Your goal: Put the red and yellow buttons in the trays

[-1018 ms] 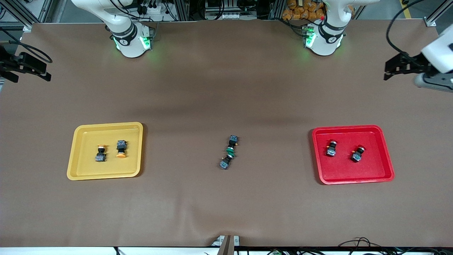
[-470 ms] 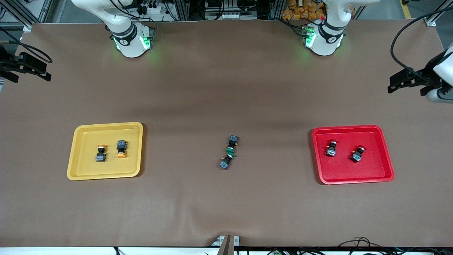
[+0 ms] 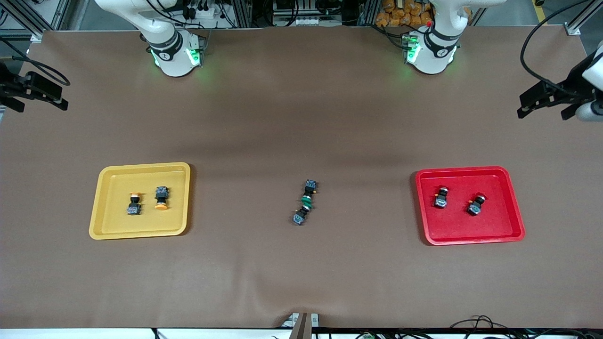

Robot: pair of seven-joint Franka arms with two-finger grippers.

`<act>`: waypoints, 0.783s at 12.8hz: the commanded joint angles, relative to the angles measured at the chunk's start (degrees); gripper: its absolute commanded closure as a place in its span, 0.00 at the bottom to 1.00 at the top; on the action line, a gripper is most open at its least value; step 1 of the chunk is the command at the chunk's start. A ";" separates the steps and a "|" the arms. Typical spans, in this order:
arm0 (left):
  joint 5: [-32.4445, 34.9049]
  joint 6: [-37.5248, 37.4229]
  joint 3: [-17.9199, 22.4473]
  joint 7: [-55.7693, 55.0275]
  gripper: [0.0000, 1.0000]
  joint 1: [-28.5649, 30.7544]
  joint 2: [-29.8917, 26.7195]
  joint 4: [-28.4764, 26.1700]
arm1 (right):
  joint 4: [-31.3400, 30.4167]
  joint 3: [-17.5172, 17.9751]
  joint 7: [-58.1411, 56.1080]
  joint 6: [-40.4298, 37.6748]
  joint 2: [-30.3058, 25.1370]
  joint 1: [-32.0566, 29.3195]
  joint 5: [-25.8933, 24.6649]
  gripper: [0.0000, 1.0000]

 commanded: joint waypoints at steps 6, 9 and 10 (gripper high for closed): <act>0.93 -1.36 0.85 -2.00 0.00 -0.15 0.17 1.29 | -12.34 0.36 -4.11 12.91 0.25 0.02 -1.07 0.00; 0.75 -1.36 0.77 -1.47 0.00 -0.06 0.35 1.47 | -12.17 0.27 -4.02 12.23 0.07 -0.42 -1.16 0.00; 0.75 -1.63 0.85 -1.47 0.00 -0.06 0.35 1.47 | -12.26 0.09 -4.02 12.31 0.16 -0.51 -1.16 0.00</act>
